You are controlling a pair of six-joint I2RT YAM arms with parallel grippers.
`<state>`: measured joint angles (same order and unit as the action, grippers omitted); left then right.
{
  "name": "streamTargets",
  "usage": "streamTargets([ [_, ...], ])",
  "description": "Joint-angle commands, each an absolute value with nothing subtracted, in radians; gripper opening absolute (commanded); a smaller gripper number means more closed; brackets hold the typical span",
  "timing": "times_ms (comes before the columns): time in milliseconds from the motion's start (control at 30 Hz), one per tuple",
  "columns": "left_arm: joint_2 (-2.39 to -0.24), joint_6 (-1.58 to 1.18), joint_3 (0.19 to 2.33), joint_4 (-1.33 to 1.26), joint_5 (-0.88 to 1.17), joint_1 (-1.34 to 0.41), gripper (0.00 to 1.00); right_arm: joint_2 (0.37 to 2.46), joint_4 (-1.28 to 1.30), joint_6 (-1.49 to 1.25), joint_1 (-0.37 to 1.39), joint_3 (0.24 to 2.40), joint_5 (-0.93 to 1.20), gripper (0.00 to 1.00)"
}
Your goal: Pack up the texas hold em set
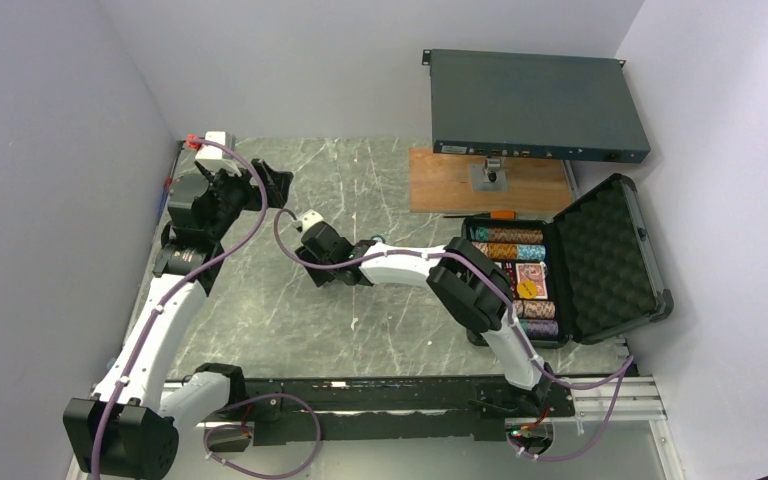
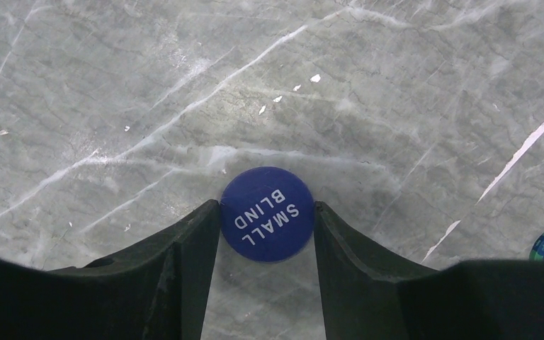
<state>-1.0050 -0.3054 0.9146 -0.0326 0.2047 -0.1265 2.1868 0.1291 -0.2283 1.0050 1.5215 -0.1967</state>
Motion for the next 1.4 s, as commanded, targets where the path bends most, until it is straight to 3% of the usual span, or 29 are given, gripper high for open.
streamTargets([
  [0,-0.994,-0.314,0.95,-0.062,0.219,-0.122,0.99,2.227,0.209,-0.223,1.007,1.5,-0.193,0.5],
  [367,-0.996,-0.316,0.951,-0.061,0.22,-0.121,0.99,2.131,0.142,-0.208,1.004,1.426,-0.311,0.41],
  [933,-1.002,-0.324,0.949,-0.065,0.228,-0.12,0.99,1.909,0.069,-0.222,0.974,1.191,-0.448,0.39],
  [1367,-1.016,-0.34,0.945,-0.075,0.245,-0.12,0.99,1.665,0.157,-0.275,0.863,1.038,-0.521,0.36],
])
